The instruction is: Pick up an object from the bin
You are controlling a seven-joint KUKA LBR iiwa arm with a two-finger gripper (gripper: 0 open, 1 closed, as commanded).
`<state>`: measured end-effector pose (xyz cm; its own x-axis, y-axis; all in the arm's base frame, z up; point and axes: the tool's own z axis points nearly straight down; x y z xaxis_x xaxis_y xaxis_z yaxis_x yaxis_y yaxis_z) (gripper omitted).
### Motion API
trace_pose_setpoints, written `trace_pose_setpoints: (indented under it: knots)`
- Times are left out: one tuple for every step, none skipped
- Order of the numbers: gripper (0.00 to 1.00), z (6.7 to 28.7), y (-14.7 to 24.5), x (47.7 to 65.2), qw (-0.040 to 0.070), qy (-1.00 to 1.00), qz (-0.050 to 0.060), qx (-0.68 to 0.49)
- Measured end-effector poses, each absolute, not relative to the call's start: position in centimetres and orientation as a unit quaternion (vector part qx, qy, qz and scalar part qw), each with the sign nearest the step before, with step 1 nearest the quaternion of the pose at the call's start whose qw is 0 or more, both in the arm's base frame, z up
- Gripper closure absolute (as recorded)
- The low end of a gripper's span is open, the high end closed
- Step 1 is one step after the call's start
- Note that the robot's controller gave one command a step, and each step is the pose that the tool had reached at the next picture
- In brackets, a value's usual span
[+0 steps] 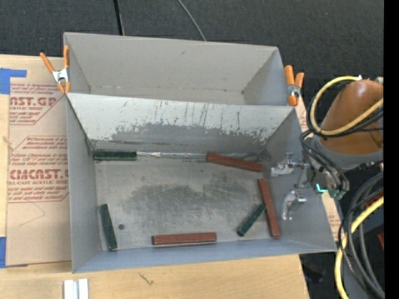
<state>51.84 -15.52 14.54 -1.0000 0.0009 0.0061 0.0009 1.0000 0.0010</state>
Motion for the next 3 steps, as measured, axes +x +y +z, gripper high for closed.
trace_pose_setpoints:
  knots:
    - [0.0, 14.9, -15.5, 52.1, -0.001, -1.0, 0.0, 0.0]
    - [0.0, 9.4, -14.1, 51.1, -0.002, -0.998, 0.0, 0.056]
    - [0.0, 7.4, -13.7, 51.2, -0.002, -0.996, 0.0, 0.087]
